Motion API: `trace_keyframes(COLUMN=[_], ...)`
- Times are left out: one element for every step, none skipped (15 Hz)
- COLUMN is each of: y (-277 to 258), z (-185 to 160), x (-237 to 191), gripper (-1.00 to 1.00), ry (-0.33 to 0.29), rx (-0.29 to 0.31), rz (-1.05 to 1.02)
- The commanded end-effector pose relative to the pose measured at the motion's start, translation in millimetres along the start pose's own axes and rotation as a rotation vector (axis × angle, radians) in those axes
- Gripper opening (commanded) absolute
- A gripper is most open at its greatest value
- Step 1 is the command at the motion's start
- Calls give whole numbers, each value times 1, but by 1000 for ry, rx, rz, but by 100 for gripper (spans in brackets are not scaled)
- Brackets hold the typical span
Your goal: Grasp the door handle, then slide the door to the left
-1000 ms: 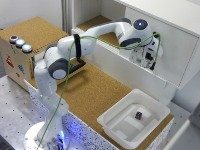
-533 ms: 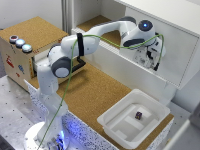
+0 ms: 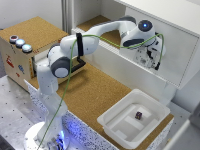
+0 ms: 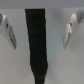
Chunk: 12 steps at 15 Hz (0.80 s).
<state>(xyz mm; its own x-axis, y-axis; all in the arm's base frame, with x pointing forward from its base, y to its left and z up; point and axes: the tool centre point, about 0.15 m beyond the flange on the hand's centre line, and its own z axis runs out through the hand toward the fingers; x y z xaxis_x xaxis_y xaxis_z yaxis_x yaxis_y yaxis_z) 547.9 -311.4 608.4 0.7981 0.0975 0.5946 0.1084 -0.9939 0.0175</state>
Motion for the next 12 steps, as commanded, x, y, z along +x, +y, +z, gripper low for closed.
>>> trace_keyframes(y=[-22, -24, -25, -27, -28, -28, -29, -30, -30, -30, -31, -30], z=[6, 7, 8, 8, 8, 9, 9, 10, 12, 13, 14, 14], x=[-27, -27, -27, -28, -29, -29, -30, -30, -29, -28, -28, -28], gripper=[100, -100, -100, -100, -100, -100, -100, -100, -100, -100, -100, -100], ry=[134, 135, 129, 126, 122, 122, 122, 120, 121, 120, 124, 133], rx=[-94, -98, -101, -103, -109, -116, -121, -125, -140, -154, -165, -182], rz=[-9, -4, -1, -6, 1, 8, 13, 21, 32, 49, 71, 95])
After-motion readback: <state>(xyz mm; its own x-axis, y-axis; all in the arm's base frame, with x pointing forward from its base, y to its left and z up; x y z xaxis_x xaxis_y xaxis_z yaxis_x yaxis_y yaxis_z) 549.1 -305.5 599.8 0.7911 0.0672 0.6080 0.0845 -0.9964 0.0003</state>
